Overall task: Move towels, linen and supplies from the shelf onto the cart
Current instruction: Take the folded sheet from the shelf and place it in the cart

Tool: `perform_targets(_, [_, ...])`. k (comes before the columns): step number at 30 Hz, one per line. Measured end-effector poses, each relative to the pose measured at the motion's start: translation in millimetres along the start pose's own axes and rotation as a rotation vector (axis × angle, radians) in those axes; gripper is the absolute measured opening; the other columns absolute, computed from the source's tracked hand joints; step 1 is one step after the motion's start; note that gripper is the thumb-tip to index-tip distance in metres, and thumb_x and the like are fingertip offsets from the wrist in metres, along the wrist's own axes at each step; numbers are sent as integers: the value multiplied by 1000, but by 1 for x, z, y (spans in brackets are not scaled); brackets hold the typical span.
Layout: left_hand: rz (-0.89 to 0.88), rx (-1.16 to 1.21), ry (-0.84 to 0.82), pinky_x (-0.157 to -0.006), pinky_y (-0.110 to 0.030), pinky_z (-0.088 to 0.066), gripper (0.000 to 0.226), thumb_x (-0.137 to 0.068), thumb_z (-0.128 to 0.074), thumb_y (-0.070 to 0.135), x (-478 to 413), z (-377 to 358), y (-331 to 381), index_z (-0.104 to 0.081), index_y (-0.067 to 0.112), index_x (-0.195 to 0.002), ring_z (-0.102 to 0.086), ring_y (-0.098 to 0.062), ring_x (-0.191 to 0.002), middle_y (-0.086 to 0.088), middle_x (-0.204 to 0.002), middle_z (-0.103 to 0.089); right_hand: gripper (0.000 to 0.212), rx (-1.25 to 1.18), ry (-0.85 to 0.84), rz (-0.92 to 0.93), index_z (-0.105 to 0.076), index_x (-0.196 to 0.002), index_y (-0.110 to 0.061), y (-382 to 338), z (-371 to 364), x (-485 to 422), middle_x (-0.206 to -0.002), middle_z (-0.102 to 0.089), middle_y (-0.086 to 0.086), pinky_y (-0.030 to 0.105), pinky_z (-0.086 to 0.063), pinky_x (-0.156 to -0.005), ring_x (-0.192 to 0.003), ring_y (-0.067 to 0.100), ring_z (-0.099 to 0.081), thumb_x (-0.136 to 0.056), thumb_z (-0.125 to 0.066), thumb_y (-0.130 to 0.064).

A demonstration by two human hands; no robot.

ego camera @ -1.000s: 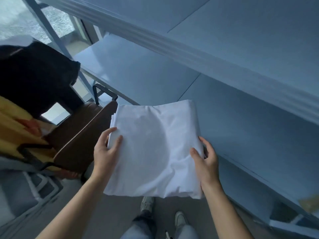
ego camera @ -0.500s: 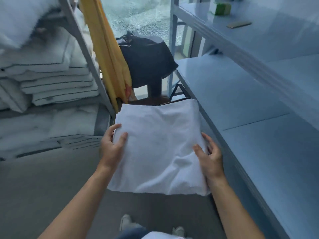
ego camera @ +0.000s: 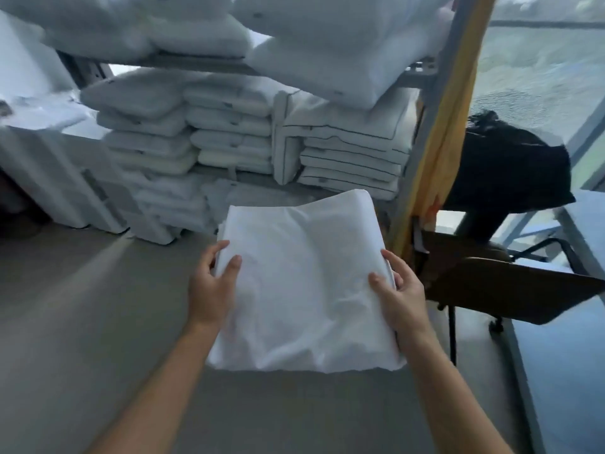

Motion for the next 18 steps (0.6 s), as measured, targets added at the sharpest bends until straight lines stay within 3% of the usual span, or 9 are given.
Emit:
perform_targets(6, [82,-45,318,-97,-41,-49,30,-90,-68,31,-23,173,-44,-63,36,-119,-60,-17,-109,7,-115,-65,43,44,-292,-8,-59,-123,-48,-18,-193,-12,-118,-63,-1,33,-61,-63,-83,18,-73,-91,-68,-22])
perform_targets(9, [108,-59,474,-99,-40,-48,31,-91,-69,21,-24,245,-63,-63,27,-121,-59,-18,-110,4,-119,-64,43,106,-433,35,-59,-125,-46,-20,-285,-14,-117,-66,-1,28,-59,-64,-83,14,-72,-90,-67,-21])
perform_targets(13, [156,-111,641,-95,-39,-48,31,-88,-70,27,-32,324,-90,-64,27,-119,-60,-23,-107,-2,-115,-66,44,166,-597,62,-57,-128,-45,-14,-399,-16,-122,-63,-4,18,-53,-67,-95,8,-67,-91,-66,-24])
perform_targets(18, [181,-180,789,-93,-37,-49,28,-91,-68,20,-69,395,-118,-64,25,-118,-61,-19,-105,3,-117,-66,44,195,-754,85,-57,-127,-46,-2,-527,-34,-125,-62,-7,36,-56,-87,-103,13,-65,-89,-66,-25])
Point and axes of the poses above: each hand's wrist, its own x-axis away from the middle knuckle, its own z-axis out of the back of the hand, y = z × x, the point moved 9 cm from there along -x, towards the middle knuckle
